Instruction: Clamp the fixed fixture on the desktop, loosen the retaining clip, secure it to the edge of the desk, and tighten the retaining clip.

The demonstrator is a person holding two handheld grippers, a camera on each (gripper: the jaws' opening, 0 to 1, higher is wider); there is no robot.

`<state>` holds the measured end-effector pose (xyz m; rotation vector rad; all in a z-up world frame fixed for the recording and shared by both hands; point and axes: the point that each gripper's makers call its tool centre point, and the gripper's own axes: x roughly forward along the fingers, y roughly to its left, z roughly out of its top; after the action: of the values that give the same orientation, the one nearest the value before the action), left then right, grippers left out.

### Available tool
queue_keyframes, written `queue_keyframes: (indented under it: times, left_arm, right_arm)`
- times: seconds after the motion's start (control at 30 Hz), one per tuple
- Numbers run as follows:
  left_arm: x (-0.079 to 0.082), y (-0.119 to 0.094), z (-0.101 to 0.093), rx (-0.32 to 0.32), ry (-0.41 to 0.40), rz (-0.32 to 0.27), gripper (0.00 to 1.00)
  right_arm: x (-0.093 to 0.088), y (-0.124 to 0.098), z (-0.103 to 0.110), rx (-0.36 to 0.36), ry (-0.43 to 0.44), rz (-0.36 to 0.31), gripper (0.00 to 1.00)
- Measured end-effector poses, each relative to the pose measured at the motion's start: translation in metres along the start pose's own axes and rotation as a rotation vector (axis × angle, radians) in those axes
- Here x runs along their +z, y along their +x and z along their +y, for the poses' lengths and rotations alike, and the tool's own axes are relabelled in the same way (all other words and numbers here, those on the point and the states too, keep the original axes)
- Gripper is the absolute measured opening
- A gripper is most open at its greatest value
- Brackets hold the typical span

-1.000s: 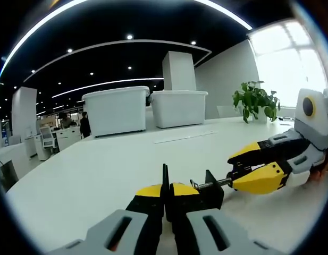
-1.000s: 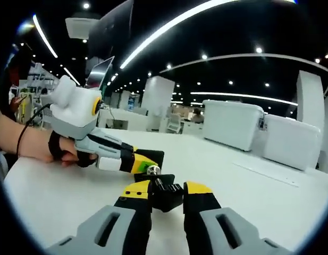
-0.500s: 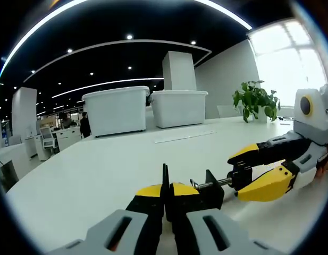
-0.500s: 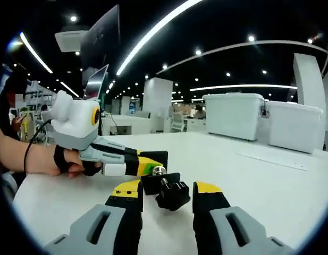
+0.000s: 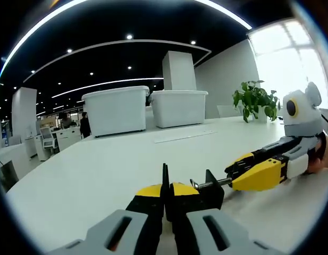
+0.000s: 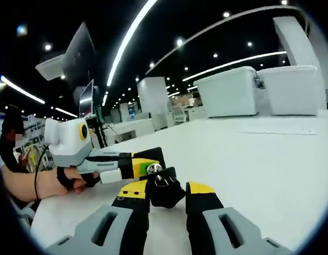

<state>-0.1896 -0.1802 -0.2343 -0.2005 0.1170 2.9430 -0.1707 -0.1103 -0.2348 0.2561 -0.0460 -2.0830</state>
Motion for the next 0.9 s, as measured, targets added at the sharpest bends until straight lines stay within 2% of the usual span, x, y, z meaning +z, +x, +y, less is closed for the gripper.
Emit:
queue_keyframes:
  times: [0.17, 0.3, 0.63, 0.9]
  left_arm:
    - [-0.0003, 0.0007, -0.0003, -0.002, 0.001, 0.000, 0.05]
    - [-0.0004, 0.0007, -0.0007, -0.001, 0.001, 0.000, 0.05]
    - [-0.0005, 0.0008, -0.0005, 0.000, 0.002, 0.001, 0.05]
    - [-0.0001, 0.0007, 0.0001, 0.001, 0.002, 0.001, 0.05]
  right_arm:
    - [0.0010, -0.0013, -0.0001, 0.001, 0.042, -0.007, 0.23]
    - [0.0013, -0.0015, 0.0024, -0.001, -0.019, -0.015, 0.23]
    - [0.0039, -0.0012, 0.0061, -0.041, -0.251, -0.026, 0.23]
    - [0.0051, 0.0002, 0.0035, -0.054, -0.314, -0.025, 0.23]
